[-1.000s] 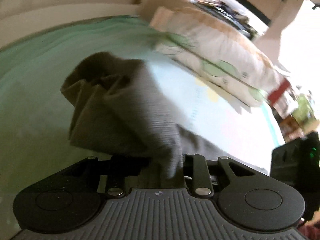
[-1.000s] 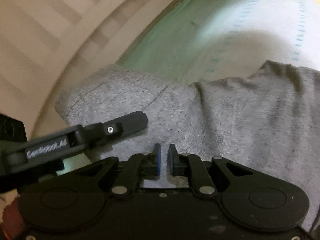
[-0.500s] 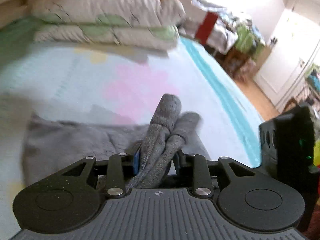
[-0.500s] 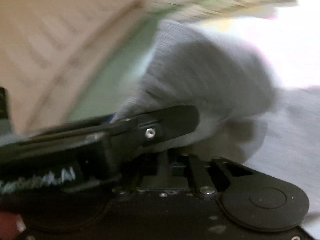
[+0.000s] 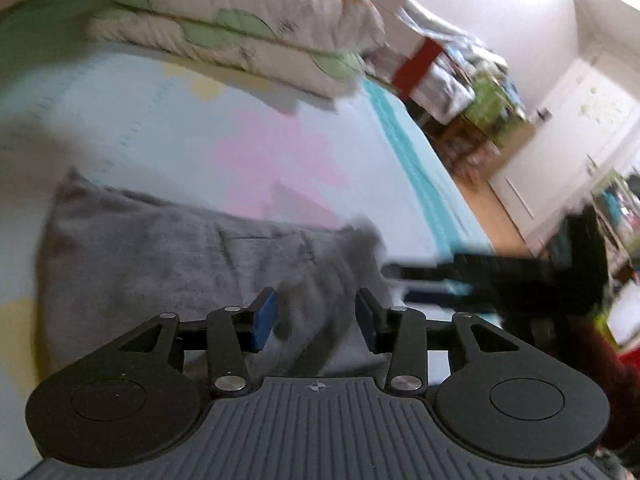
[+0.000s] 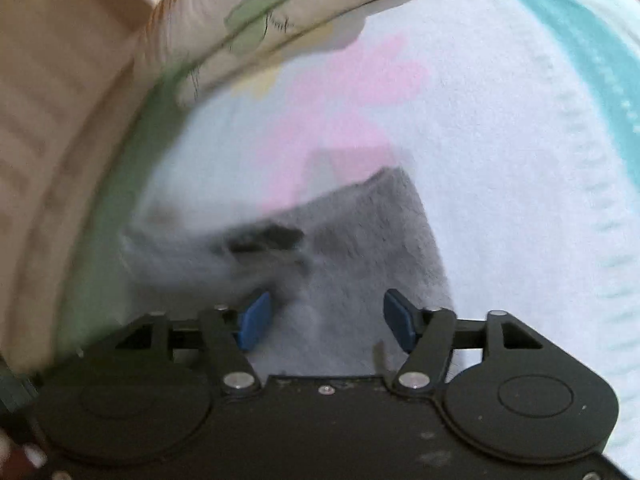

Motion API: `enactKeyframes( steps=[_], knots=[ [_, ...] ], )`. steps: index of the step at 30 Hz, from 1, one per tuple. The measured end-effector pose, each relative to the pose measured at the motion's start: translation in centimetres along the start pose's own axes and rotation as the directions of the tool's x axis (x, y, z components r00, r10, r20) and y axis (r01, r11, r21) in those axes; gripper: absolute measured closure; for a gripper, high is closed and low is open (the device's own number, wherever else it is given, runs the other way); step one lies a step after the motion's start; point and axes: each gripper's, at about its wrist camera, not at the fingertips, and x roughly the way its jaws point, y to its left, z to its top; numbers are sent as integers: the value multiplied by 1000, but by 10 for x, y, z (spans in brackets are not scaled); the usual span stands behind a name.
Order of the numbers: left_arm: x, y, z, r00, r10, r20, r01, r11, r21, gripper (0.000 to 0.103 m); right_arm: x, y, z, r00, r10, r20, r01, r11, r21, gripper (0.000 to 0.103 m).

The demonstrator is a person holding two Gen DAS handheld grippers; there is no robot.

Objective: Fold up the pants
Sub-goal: 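Fold the held edges over the pants and open both grippers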

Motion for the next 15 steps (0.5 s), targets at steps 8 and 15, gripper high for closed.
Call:
enactKeyframes(
  steps=[8, 15],
  knots=[
    [25, -26, -15, 995, -70, -69, 74, 996, 52, 61, 35, 17, 20, 997, 76, -23, -73, 991, 110, 15],
    [10, 27, -18, 992, 110, -54, -115, 988, -98, 58, 68, 19, 17, 991, 84, -106, -79, 995, 54, 10]
  ],
)
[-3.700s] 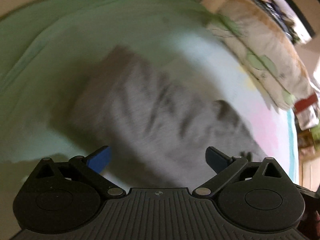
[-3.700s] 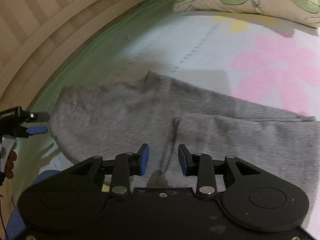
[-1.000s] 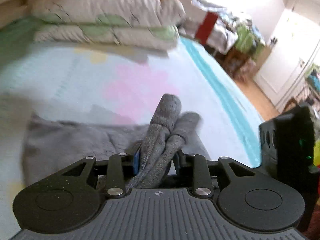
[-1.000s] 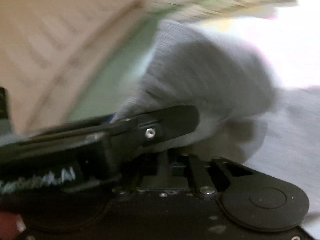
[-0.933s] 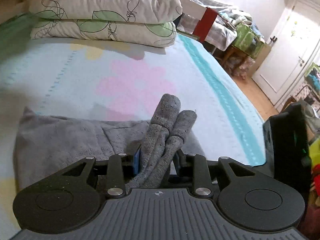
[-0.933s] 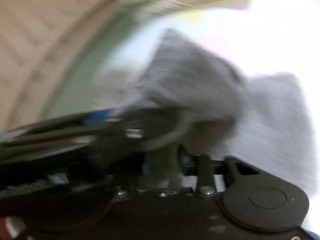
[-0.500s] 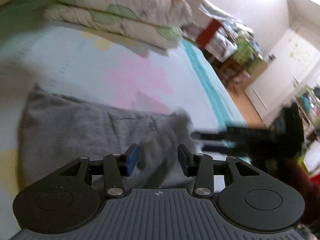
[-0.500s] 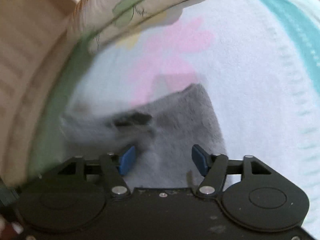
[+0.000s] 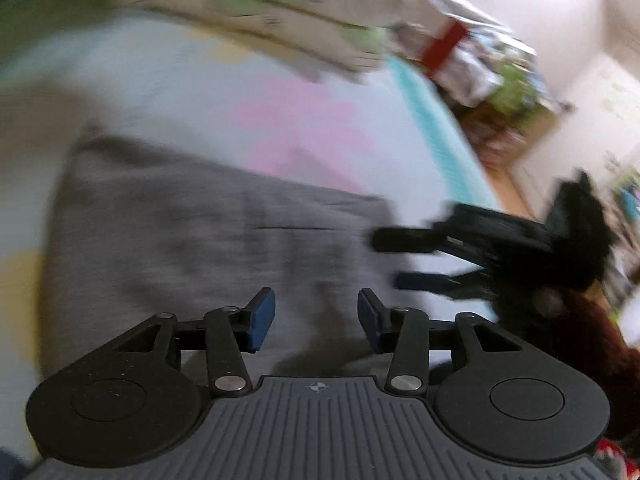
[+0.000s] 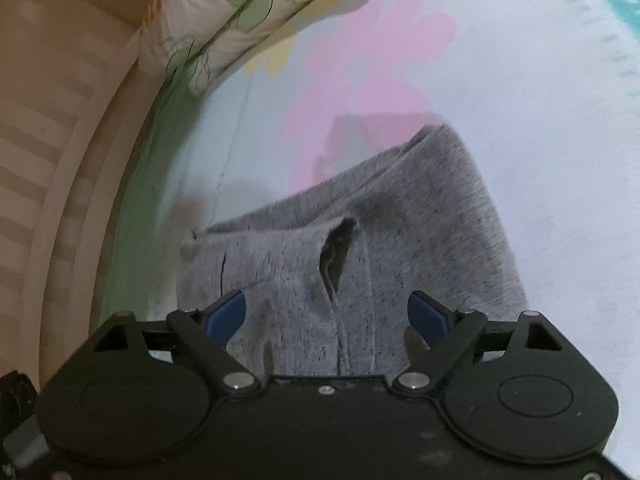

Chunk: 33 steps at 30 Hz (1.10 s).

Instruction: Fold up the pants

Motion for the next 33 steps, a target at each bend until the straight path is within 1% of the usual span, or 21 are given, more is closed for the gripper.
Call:
enactKeyframes(
  steps=[2, 4, 5, 7, 8, 10, 15, 16, 17, 18, 19, 20, 21, 23, 25, 26, 27, 28, 30, 32, 33],
  knots=[
    [4, 17, 0, 998, 59, -21, -60, 997, -56, 58, 9, 0, -2, 1000, 7, -21, -7, 1000, -2, 10],
    [12, 32, -3, 992, 106, -69, -114, 987, -112, 58, 17, 0, -4, 999, 8, -52, -9, 1000, 0, 10],
    [16, 38, -5, 989, 116, -97, -128, 983, -130, 58, 22, 0, -5, 998, 5, -63, -6, 1000, -2, 10],
    [28, 49, -12, 985, 100, -140, -124, 977, -175, 57, 32, 0, -8, 996, 1, -92, -1, 1000, -3, 10],
    [29, 52, -13, 987, 85, -135, -111, 974, -197, 57, 44, -2, -8, 994, 3, -106, -3, 1000, -3, 10],
    [28, 57, -13, 990, 67, -124, -93, 970, -224, 56, 51, 2, -10, 991, 1, -135, -5, 1000, -26, 9],
    [25, 60, -14, 991, 53, -121, -79, 970, -228, 56, 69, 10, -12, 981, 29, -190, -39, 998, -52, 8],
    [24, 61, -15, 992, 50, -120, -77, 969, -233, 56, 72, 12, -13, 980, 37, -195, -49, 997, -56, 14],
    [22, 63, -15, 992, 47, -117, -74, 968, -240, 56, 73, 14, -14, 979, 47, -199, -60, 997, -58, 24],
    [20, 64, -17, 992, 44, -115, -71, 966, -249, 56, 75, 15, -15, 976, 61, -209, -73, 996, -52, 56],
    [18, 66, -17, 993, 37, -112, -66, 963, -260, 56, 79, 16, -17, 975, 74, -210, -85, 996, -42, 72],
    [15, 67, -17, 994, 29, -108, -58, 960, -273, 56, 79, 20, -18, 978, 69, -194, -81, 995, -53, 74],
    [13, 69, -17, 995, 22, -100, -50, 957, -286, 56, 72, 30, -21, 985, 59, -163, -78, 991, -112, 82],
    [8, 71, -18, 997, 6, -78, -29, 952, -304, 56, 59, 55, -26, 994, 45, -101, -69, 967, -247, 84],
    [1, 69, -16, 999, -26, -44, 11, 952, -305, 55, 33, 91, -32, 998, 43, -35, -53, 903, -427, 85],
    [-4, 67, -14, 999, -34, -28, 24, 954, -298, 54, 22, 104, -35, 999, 40, -8, -38, 873, -486, 85],
    [-6, 65, -13, 999, -34, -15, 28, 957, -288, 51, 10, 116, -36, 999, 36, 27, -15, 841, -540, 85],
    [-9, 63, -12, 999, -31, -6, 29, 960, -278, 49, 0, 123, -34, 998, 33, 58, 6, 820, -572, 86],
    [-8, 62, -13, 999, -35, -4, 32, 963, -269, 46, -10, 119, -26, 995, 10, 102, 51, 815, -578, 86],
    [-3, 64, -14, 999, -29, -19, 22, 963, -270, 46, -9, 101, -13, 990, -60, 126, 120, 831, -544, 86],
    [0, 65, -15, 999, -21, -28, 12, 963, -270, 46, -2, 87, -6, 989, -103, 111, 145, 846, -512, 85]
  ],
)
